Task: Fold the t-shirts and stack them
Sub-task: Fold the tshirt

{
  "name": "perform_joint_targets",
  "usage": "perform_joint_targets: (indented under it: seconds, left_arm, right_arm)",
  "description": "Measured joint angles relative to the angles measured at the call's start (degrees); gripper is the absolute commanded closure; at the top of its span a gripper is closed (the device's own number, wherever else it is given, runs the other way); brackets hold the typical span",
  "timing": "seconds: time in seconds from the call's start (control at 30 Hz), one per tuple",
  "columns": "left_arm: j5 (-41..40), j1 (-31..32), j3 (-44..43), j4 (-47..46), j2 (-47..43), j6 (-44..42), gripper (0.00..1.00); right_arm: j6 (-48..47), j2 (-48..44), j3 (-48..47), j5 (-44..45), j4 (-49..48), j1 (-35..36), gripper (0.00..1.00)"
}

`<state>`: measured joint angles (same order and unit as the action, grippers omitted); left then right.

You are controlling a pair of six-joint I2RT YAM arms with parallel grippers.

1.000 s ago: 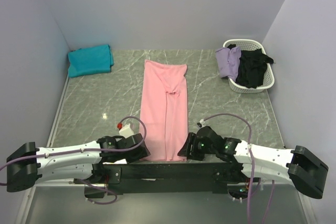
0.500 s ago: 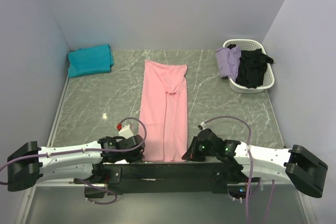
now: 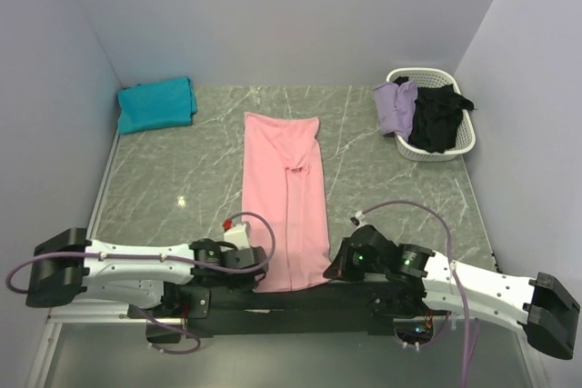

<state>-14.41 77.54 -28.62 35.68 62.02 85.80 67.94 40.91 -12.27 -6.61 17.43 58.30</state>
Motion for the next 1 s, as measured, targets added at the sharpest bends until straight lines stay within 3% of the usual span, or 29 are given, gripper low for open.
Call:
perform_joint_targets:
  seconds: [0.2,0.47,0.7,1.0]
  left_arm:
    - [-0.87,6.56,-11.34,6.21,7.78,1.84,0.92]
    - [-8.55,5.77,-17.81,15.21,1.99,4.26,0.85]
    - [-12.13,-4.24,-18.32,17.59,-0.28,1.25,0.83]
    - [-12.09,-18.05,-18.34,11.30,2.12,-9.92,0.79]
  right_arm:
    - [-0.28,-0.26,-2.99,0.28,6.14,1.90,1.00]
    - [-4.44,3.54,-15.72,6.40,9.42,2.21,0.98]
    - [-10.99,13.11,-23.45,10.93,10.23,0.66,0.97]
    - [-19.93,20.13,-24.81,7.80,8.35,-10.62,0.97]
